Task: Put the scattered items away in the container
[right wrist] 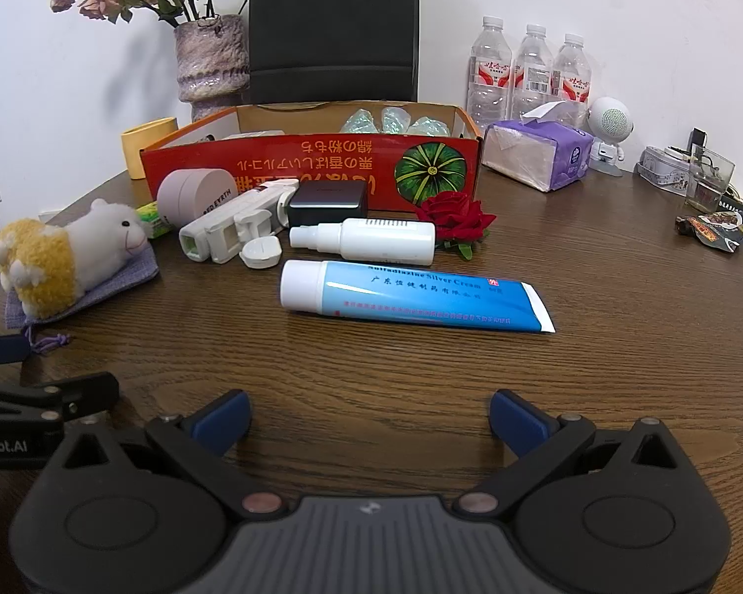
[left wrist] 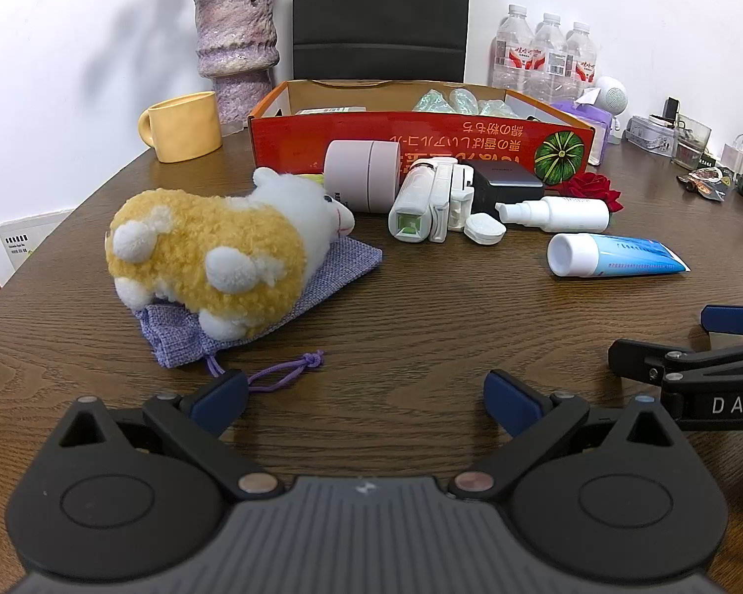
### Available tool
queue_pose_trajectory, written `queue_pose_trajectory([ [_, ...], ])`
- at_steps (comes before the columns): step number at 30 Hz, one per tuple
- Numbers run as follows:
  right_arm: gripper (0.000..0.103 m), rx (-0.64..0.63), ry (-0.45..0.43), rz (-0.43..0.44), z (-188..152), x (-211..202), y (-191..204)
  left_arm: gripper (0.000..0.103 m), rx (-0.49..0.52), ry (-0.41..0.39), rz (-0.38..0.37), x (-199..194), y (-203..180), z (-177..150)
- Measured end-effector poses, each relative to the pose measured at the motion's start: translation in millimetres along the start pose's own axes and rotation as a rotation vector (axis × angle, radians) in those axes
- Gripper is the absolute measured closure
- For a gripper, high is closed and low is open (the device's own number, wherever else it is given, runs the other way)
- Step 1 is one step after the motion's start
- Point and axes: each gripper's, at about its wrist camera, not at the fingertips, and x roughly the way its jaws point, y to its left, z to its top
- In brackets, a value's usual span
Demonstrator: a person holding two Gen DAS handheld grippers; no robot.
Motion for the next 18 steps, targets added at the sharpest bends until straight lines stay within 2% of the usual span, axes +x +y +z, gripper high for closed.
queue_pose_trajectory([
  [8,0.0,0.004,0.0,-0.004,1,1,-2,0.0,0.002,-0.003,-0.001,-1,0,0],
  [10,0.0,-0.005,0.002,0.007,1,1,-2,0.0,0.019,-0.015,-0.027,-5,0,0],
  [11,0.001,-0.016,0.004,0.021,1,1,-2,0.0,0.035,-0.032,-0.065,-11,0,2],
  [12,0.004,-0.027,0.011,0.049,4,-1,-2,0.002,0.052,-0.052,-0.107,-18,0,6],
  [13,0.02,-0.037,0.019,0.08,8,-3,-2,0.002,0.056,-0.089,-0.145,-27,2,10],
  [14,0.031,-0.035,0.001,0.113,13,-7,-2,0.002,0.043,-0.124,-0.175,-33,6,16],
  [16,0.031,-0.035,-0.044,0.177,24,-13,1,0.002,0.016,-0.169,-0.219,-39,13,32],
  [18,0.031,-0.077,-0.087,0.205,40,-9,11,0.005,0.011,-0.17,-0.205,-29,16,49],
])
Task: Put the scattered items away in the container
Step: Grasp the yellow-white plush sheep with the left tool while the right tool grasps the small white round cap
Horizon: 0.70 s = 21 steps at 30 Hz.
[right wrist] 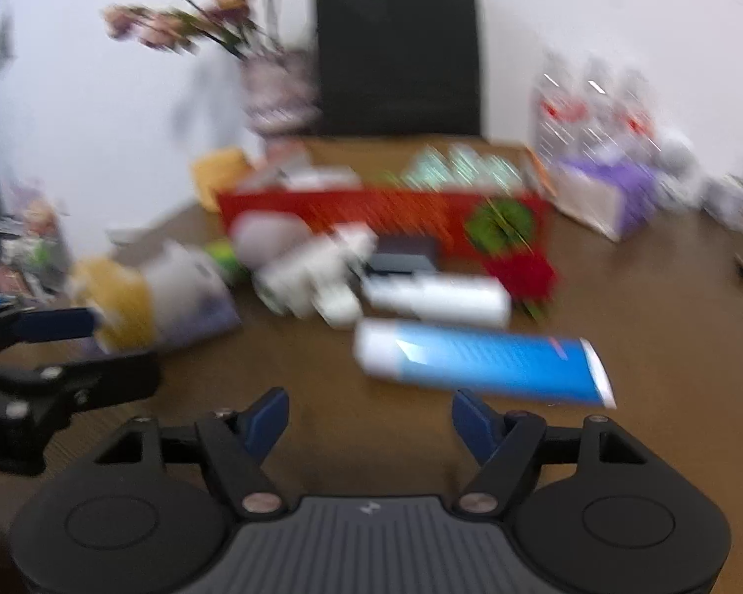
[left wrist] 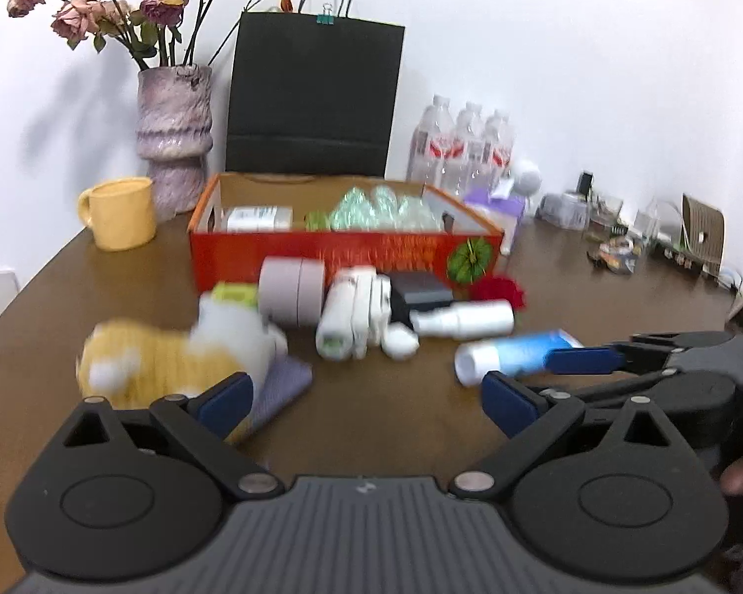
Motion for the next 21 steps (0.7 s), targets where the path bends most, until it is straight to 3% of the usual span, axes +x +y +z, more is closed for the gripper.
queue_pose_trajectory([
  [4,0.048,-0.094,-0.015,0.003,30,34,13,0.014,0.025,0.026,0.126,23,9,13],
  [7,0.076,-0.084,0.072,0.057,41,70,13,0.013,-0.007,0.028,0.136,24,22,11],
  [12,0.076,-0.098,0.126,0.017,43,100,14,0.008,0.018,0.015,0.16,22,30,13],
  [14,0.075,-0.095,0.136,0.017,43,105,12,0.001,0.051,0.017,0.178,23,32,14],
  [17,0.076,-0.078,0.129,0.029,40,104,8,0.0,0.128,0.065,0.218,33,38,12],
  [21,0.078,-0.045,0.121,0.04,38,97,4,0.0,0.137,0.078,0.284,41,45,6],
])
